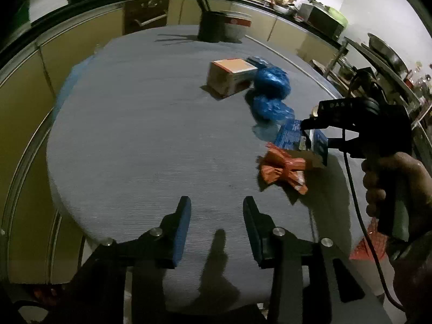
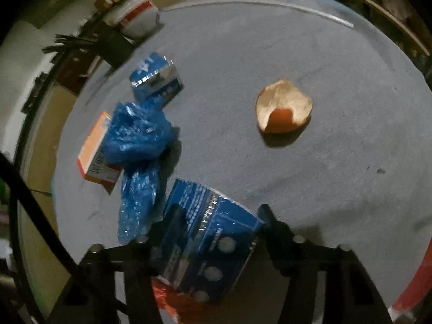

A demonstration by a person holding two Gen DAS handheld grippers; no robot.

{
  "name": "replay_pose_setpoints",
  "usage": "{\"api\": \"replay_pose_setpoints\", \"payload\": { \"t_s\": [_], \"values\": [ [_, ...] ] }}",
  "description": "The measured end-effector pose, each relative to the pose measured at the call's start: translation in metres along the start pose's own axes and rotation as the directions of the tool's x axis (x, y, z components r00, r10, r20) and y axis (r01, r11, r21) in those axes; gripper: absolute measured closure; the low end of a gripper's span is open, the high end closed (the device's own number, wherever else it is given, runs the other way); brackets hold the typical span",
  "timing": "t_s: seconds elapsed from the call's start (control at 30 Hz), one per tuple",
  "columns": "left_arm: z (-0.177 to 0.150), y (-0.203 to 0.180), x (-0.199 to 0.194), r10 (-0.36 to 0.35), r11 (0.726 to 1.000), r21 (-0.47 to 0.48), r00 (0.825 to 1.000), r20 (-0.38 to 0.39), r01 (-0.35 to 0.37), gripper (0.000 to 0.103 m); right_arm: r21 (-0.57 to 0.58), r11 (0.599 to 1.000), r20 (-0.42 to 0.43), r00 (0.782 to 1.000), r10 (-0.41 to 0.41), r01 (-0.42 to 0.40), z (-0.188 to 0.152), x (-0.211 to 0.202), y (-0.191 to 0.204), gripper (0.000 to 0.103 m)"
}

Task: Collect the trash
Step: 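Grasp the blue-and-white box with the right gripper while the left holds the orange wrapper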

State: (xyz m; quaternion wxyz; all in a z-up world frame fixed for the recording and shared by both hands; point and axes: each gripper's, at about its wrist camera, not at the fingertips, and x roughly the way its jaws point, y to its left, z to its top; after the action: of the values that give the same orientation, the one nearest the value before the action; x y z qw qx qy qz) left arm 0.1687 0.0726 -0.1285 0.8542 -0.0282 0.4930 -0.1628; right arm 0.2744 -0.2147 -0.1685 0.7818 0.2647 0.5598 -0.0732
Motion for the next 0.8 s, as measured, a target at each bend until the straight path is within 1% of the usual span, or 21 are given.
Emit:
{"api": "replay_pose_setpoints", "payload": {
  "t_s": [0.1,0.17,0.2,0.23,0.27,0.3,0.37,0.4,0.43,0.47,0.5,0.57,0.7,0.77,0.8],
  "values": [
    [0.002,-0.013,0.008,-0.002,1.0,0.023,1.0,-0.023,0.003,0.061,-0.016,1.0,0.008,1.0,0.008,-0.008,-0.001,-0.006,-0.015,0.047],
    [0.005,-0.022,0.012,-0.009,0.999,0.036,1.0,-0.029,0.01,0.06,-0.023,1.0,0.024,1.0,-0.007,0.008,-0.001,-0.01,-0.027,0.047],
    [0.007,-0.027,0.015,-0.01,0.999,0.046,0.999,-0.031,0.012,0.055,-0.023,1.0,0.031,1.0,0.0,0.001,-0.002,-0.014,-0.036,0.047],
    [0.008,-0.033,0.018,-0.008,0.998,0.059,0.999,-0.037,0.011,0.046,-0.016,1.0,0.032,0.999,0.023,-0.022,-0.002,-0.017,-0.046,0.047],
    [0.01,-0.038,0.021,-0.007,0.997,0.074,0.999,-0.039,0.01,0.044,-0.008,0.999,0.03,0.999,0.039,-0.038,-0.004,-0.021,-0.052,0.047],
    [0.011,-0.042,0.023,-0.008,0.996,0.085,0.999,-0.038,0.011,0.043,0.006,0.998,0.025,0.998,0.065,-0.065,-0.006,-0.024,-0.06,0.047],
    [0.015,-0.052,0.028,0.0,0.994,0.108,0.999,-0.043,0.005,0.042,0.059,0.987,0.002,0.988,0.152,-0.152,-0.009,-0.026,-0.075,0.046],
    [0.017,-0.054,0.03,0.004,0.994,0.111,0.999,-0.047,0.001,0.041,0.102,0.973,-0.018,0.977,0.212,-0.209,-0.01,-0.026,-0.082,0.046],
    [0.019,-0.055,0.032,0.004,0.994,0.108,0.999,-0.051,0.001,0.041,0.176,0.942,-0.046,0.953,0.3,-0.288,-0.011,-0.023,-0.089,0.043],
    [0.019,-0.054,0.032,0.004,0.995,0.104,0.999,-0.053,0.001,0.04,0.217,0.925,-0.057,0.942,0.33,-0.311,-0.013,-0.02,-0.09,0.04],
    [0.019,-0.053,0.032,0.007,0.995,0.099,0.999,-0.054,-0.001,0.04,0.243,0.916,-0.064,0.937,0.343,-0.318,-0.015,-0.019,-0.088,0.039],
    [0.018,-0.044,0.031,0.017,0.997,0.075,0.998,-0.055,-0.013,0.039,0.254,0.91,-0.06,0.934,0.353,-0.328,-0.015,-0.019,-0.085,0.03],
    [0.017,-0.025,0.031,0.021,1.0,0.021,0.998,-0.062,-0.02,0.039,0.264,0.915,-0.087,0.937,0.337,-0.305,-0.014,-0.015,-0.072,0.03],
    [0.018,-0.017,0.03,0.025,1.0,0.003,0.998,-0.061,-0.025,0.039,0.241,0.927,-0.098,0.943,0.319,-0.288,-0.013,-0.011,-0.058,0.03],
    [0.019,-0.015,0.029,0.024,1.0,0.001,0.998,-0.059,-0.024,0.039,0.224,0.936,-0.102,0.949,0.299,-0.27,-0.014,-0.011,-0.05,0.03]
  ]
}}
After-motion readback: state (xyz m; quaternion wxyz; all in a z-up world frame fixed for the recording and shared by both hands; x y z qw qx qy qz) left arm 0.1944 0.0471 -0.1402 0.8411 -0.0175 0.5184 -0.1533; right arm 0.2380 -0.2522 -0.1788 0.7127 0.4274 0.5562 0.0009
